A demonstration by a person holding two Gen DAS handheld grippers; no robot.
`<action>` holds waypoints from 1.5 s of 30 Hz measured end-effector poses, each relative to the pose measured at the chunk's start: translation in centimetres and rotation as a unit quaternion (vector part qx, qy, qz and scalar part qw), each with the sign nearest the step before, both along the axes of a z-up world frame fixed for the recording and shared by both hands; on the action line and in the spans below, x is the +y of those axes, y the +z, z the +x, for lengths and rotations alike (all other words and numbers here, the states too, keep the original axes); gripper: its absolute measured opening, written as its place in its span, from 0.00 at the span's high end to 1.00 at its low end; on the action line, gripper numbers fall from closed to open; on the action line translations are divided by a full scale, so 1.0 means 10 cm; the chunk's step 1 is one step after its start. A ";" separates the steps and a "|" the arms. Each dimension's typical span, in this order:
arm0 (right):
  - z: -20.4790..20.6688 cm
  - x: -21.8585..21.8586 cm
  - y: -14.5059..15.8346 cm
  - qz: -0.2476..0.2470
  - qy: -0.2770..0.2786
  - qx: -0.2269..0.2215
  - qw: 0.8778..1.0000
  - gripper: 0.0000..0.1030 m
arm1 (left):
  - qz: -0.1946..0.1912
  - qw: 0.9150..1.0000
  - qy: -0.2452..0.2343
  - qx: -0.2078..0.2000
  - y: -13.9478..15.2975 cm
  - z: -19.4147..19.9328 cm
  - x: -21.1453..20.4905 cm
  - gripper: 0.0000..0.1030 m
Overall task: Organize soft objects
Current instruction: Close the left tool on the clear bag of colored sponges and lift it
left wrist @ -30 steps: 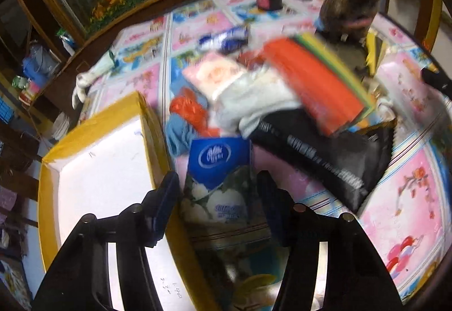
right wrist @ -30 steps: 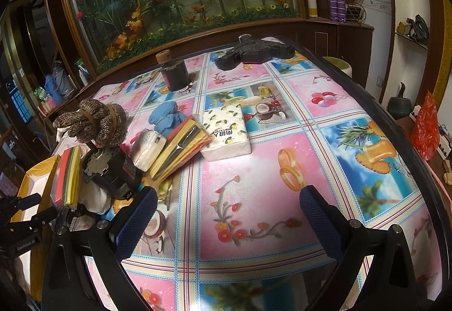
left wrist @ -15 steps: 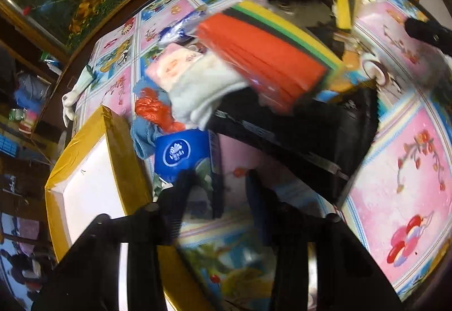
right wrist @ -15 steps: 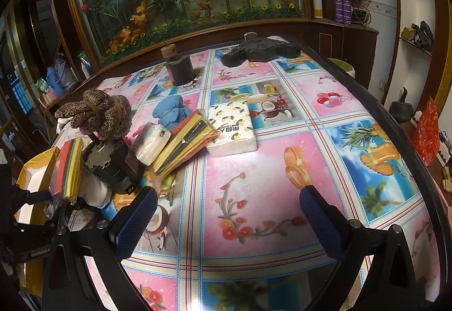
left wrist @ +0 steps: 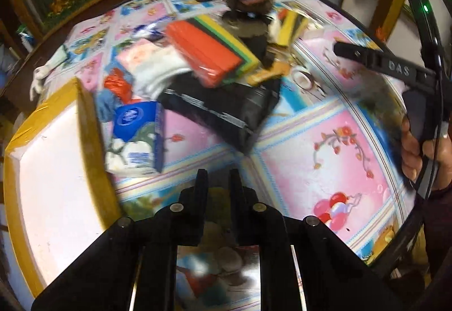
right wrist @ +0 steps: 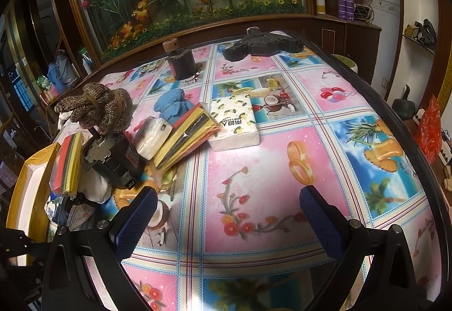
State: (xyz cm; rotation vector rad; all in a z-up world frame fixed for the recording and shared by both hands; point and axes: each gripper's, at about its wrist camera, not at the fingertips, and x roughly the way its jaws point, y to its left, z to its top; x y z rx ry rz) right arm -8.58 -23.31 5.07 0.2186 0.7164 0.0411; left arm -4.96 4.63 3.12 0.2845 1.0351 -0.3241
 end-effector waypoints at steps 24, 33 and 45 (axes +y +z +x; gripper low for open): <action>-0.01 0.12 0.00 -0.026 0.010 -0.001 1.000 0.01 | -0.031 0.998 -0.034 0.043 -0.15 -0.11 -0.18 0.90; -0.01 0.12 0.00 -0.027 0.012 0.000 1.000 0.01 | -0.081 0.995 0.065 -0.002 0.09 0.03 0.29 0.46; 0.01 0.16 -0.01 -0.037 0.011 0.003 0.999 0.01 | -0.148 0.981 0.119 -0.040 0.36 0.69 -0.02 0.36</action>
